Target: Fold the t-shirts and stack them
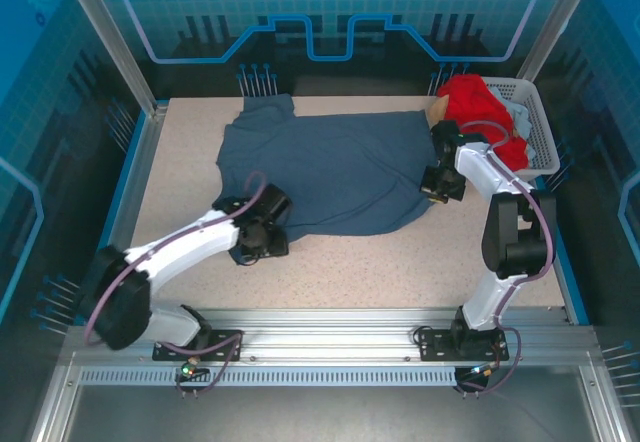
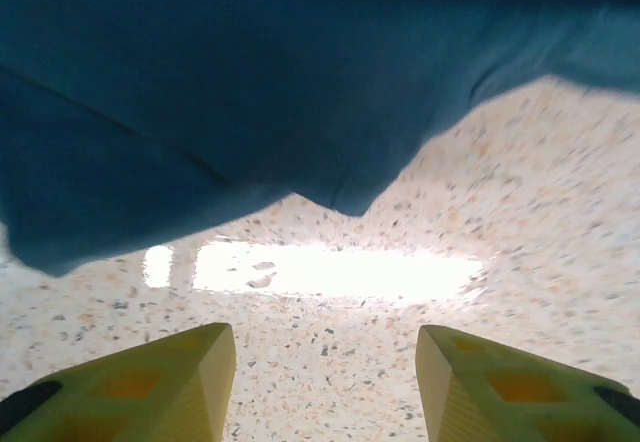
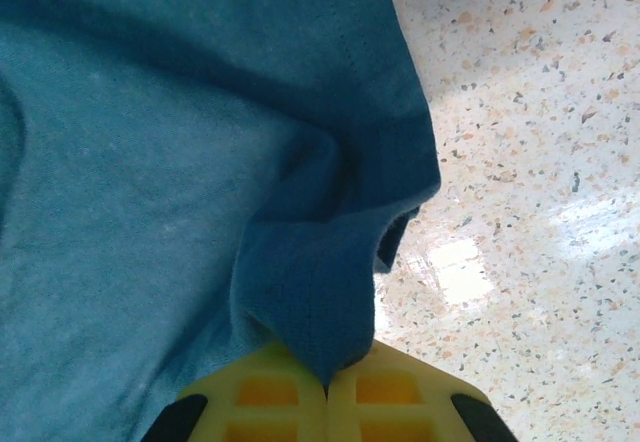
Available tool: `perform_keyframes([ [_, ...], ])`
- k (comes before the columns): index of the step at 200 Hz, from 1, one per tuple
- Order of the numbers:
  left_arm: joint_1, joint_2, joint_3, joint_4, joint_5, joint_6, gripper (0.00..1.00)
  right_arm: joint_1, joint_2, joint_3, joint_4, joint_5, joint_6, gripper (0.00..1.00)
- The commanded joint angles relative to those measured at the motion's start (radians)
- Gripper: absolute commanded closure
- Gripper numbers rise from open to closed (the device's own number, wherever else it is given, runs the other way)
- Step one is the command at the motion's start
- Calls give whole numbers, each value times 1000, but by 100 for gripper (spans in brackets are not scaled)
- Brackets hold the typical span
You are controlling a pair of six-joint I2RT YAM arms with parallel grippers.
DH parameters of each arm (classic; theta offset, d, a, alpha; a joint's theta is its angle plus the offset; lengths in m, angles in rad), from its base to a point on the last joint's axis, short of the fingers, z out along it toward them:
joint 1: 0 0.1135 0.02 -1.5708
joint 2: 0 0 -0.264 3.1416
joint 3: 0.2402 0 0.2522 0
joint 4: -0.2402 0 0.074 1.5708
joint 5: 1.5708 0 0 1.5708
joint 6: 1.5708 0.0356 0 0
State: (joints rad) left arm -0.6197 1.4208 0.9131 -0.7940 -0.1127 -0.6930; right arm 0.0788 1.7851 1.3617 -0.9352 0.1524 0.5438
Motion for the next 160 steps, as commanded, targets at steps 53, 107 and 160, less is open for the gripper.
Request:
perform_keyframes([
  [53, -70, 239, 130, 41, -120, 238, 43, -2, -5, -5, -34, -17, -7, 100],
  [107, -74, 293, 113, 47, -172, 300, 54, -15, -10, -13, -28, -28, -7, 100],
  [160, -75, 322, 116, 73, -189, 326, 83, -15, -5, -9, -30, -32, -7, 100],
])
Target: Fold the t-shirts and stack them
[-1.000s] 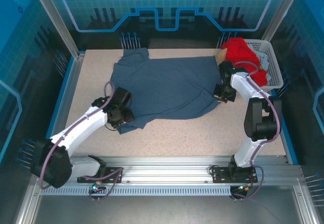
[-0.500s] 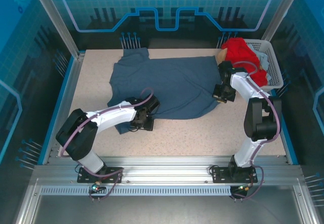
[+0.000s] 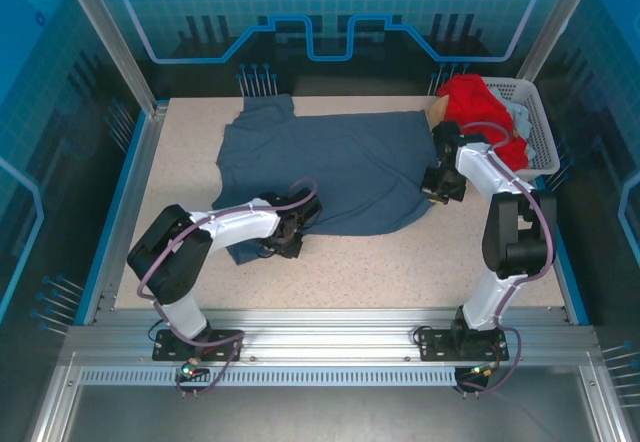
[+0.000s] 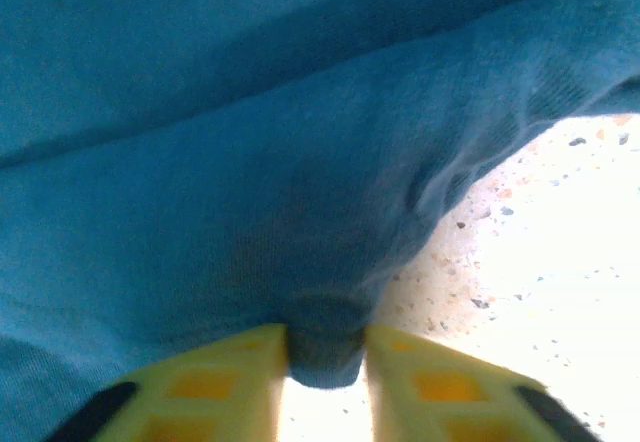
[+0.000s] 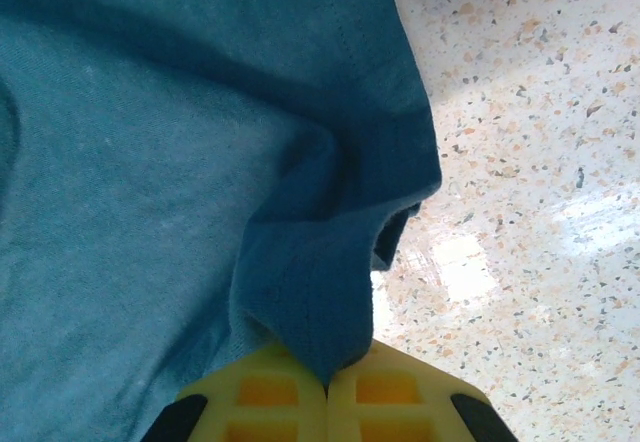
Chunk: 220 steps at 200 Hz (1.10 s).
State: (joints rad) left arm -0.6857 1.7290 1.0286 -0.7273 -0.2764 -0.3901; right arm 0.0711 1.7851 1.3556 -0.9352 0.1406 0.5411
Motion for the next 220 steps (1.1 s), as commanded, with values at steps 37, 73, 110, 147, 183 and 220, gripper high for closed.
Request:
perform_keyframes([
  [37, -9, -7, 4, -11, -17, 15, 100, -9, -1, 4, -30, -18, -5, 100],
  [73, -16, -65, 72, -121, 21, -54, 100, -8, 6, 8, -31, -16, -5, 100],
  [110, -24, -74, 147, -232, 192, -166, 100, -10, 18, 11, -27, -18, -7, 100],
  [147, -24, -72, 190, -282, 380, -262, 100, -9, 28, 18, -25, -13, -13, 100],
  [183, -25, -8, 211, -233, 580, -368, 100, -11, 36, 23, -23, -12, -21, 100],
  [220, -28, 51, 303, -237, 665, -438, 100, -11, 38, 26, -25, -7, -31, 100],
])
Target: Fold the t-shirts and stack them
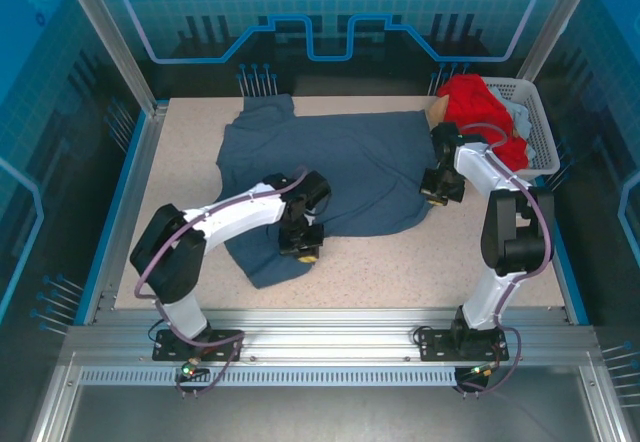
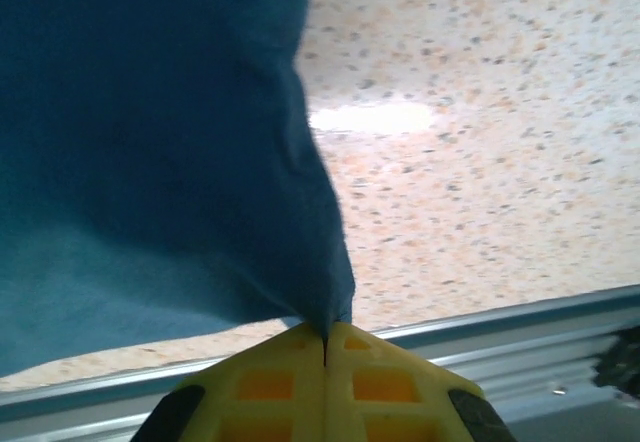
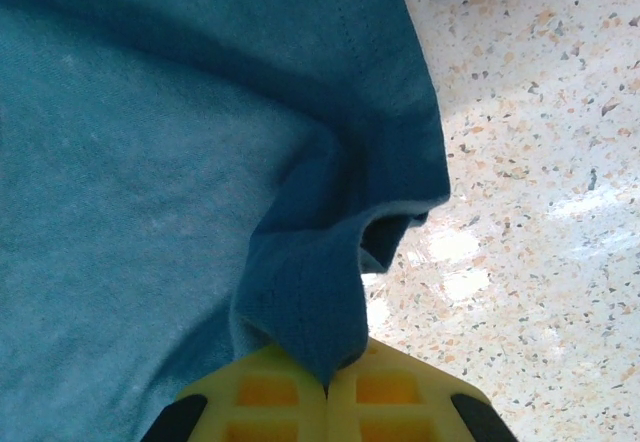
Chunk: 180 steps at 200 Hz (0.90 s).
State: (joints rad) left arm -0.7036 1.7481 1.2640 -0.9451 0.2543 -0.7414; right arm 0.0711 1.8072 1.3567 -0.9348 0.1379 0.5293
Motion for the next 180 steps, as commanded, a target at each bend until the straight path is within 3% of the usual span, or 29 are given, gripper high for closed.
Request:
perform_keyframes([
  [1, -10, 34, 69, -19, 140, -89, 100, -11, 16, 25, -26, -4, -20, 100],
  [26, -14, 71, 70, 6, 219, -121, 100, -12, 19, 30, -30, -3, -24, 100],
  [53, -14, 102, 54, 21, 194, -105, 99, -12, 19, 27, -32, -3, -28, 100],
  [69, 1, 99, 55, 12, 147, -99, 55, -13, 17, 17, -31, 0, -27, 100],
  [80, 25, 67, 50, 6, 87, -106, 42, -13, 11, 8, -32, 10, -27, 100],
  [99, 115, -4, 18, 39, 32, -125, 42, -16, -11, -14, -33, 38, -24, 100],
  [123, 270, -28, 0, 75, -41, -122, 51, -18, -24, -49, -30, 80, -22, 100],
  [153, 445, 40, 19, 144, -113, -136, 58, -21, -18, -74, -48, 134, -11, 100],
  [180, 529, 152, 91, 167, -181, -147, 60, -30, -38, -102, -66, 159, 24, 100],
])
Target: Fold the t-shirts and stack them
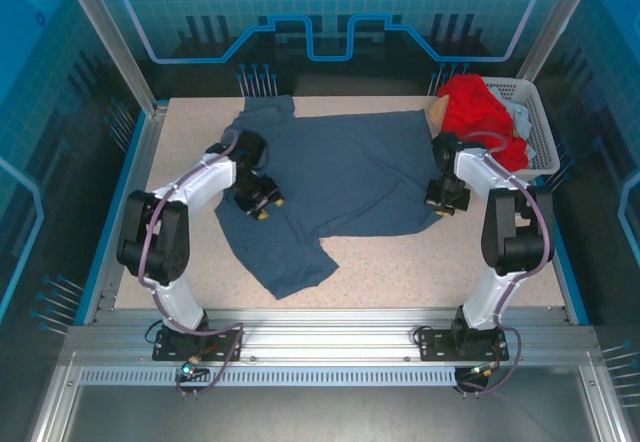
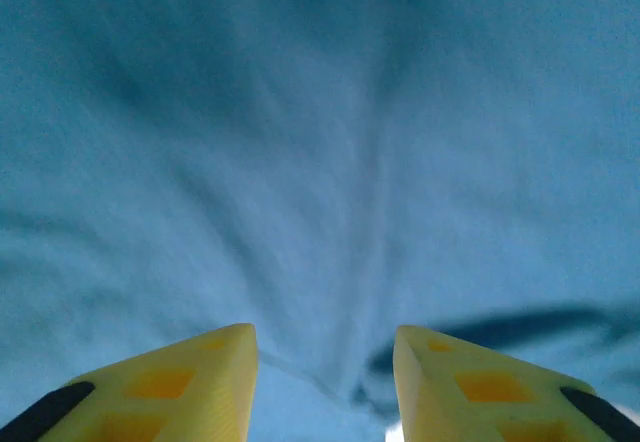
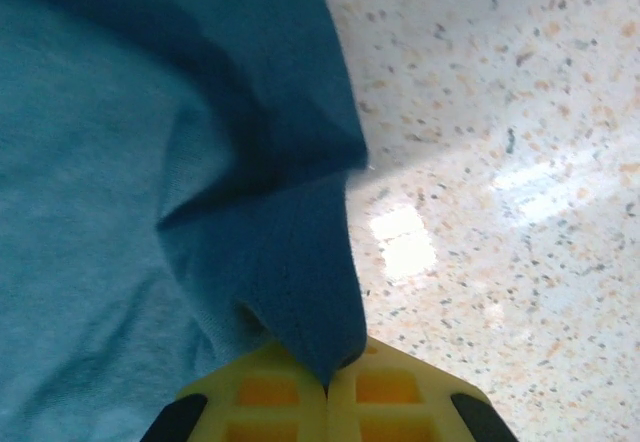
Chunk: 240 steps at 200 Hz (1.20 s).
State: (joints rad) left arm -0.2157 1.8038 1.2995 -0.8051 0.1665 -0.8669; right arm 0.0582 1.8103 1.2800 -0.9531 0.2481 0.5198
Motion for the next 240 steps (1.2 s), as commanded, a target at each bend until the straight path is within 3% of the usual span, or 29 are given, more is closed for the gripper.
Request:
perform_keyframes([
  [1, 42, 101, 58, 28, -97, -23, 60, -18, -42, -27, -48, 49, 35, 100],
  [28, 90, 167, 91, 59, -140, -58, 61, -17, -81, -59, -81, 71, 75, 100],
  [53, 118, 208, 94, 64, -164, -81, 62, -17, -127, -85, -137, 169, 144, 100],
  [77, 161, 235, 69, 34, -177, -111, 63, -10, -154, -44, -145, 201, 158, 69],
  [95, 215, 208, -12, 56, -173, -151, 64, 23, -141, 31, -137, 181, 144, 58],
  [139, 350, 128, -106, 77, -140, -127, 65, 189, 33, 244, -13, -33, 76, 66],
  [166, 391, 60, -110, 82, -119, -135, 64, 228, 184, 387, 10, -145, 100, 71],
  [197, 337, 56, 88, 13, -133, -126, 55, 231, 316, 528, -10, -205, 129, 71],
  [240, 299, 268, 341, -25, -118, -156, 54, 231, 459, 637, -27, -252, 160, 72],
])
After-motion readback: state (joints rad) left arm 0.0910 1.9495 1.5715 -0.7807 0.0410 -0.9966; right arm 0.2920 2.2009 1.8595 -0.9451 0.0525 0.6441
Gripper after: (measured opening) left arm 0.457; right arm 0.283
